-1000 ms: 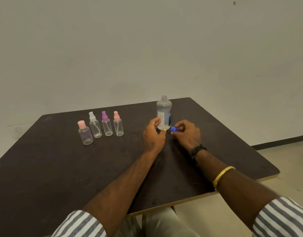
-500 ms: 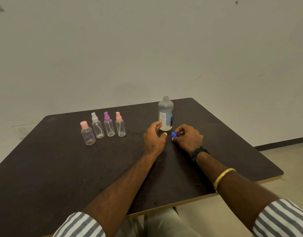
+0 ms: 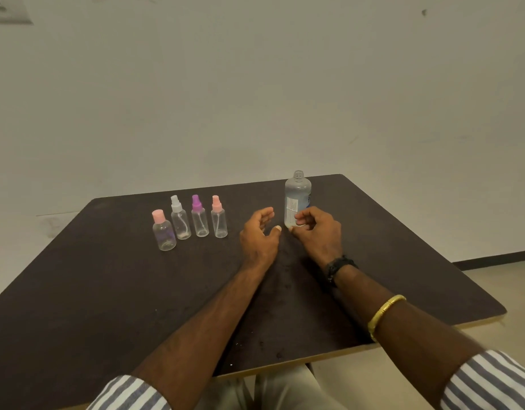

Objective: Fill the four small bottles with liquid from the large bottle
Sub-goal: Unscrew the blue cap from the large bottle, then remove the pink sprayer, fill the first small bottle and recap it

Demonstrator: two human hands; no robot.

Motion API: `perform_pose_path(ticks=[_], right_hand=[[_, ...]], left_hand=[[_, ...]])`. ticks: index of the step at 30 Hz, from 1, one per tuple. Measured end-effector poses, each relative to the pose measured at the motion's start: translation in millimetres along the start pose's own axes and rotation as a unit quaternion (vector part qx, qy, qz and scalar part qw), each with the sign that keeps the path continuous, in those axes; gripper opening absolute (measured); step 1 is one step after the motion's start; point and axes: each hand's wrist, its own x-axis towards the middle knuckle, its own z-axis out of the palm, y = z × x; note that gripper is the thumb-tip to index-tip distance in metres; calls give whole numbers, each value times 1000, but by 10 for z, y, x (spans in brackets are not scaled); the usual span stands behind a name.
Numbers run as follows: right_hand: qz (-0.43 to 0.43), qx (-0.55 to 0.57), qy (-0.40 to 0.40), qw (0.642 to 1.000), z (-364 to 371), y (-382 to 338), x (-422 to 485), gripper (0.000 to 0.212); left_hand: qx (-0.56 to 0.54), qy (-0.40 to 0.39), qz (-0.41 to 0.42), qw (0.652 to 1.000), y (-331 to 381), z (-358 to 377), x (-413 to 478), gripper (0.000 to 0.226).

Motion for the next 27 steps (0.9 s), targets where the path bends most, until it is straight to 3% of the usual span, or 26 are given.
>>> perform_pose_path(ticks=[19,27], right_hand=[[-46,73,-56,995,839,-390,-22,22],[-55,115,-83,988,1181,-541,50,52]], left_hand=[[18,113,-8,993,-272,-698,119,34],[31,193,-27,980,-376,-844,175,31]])
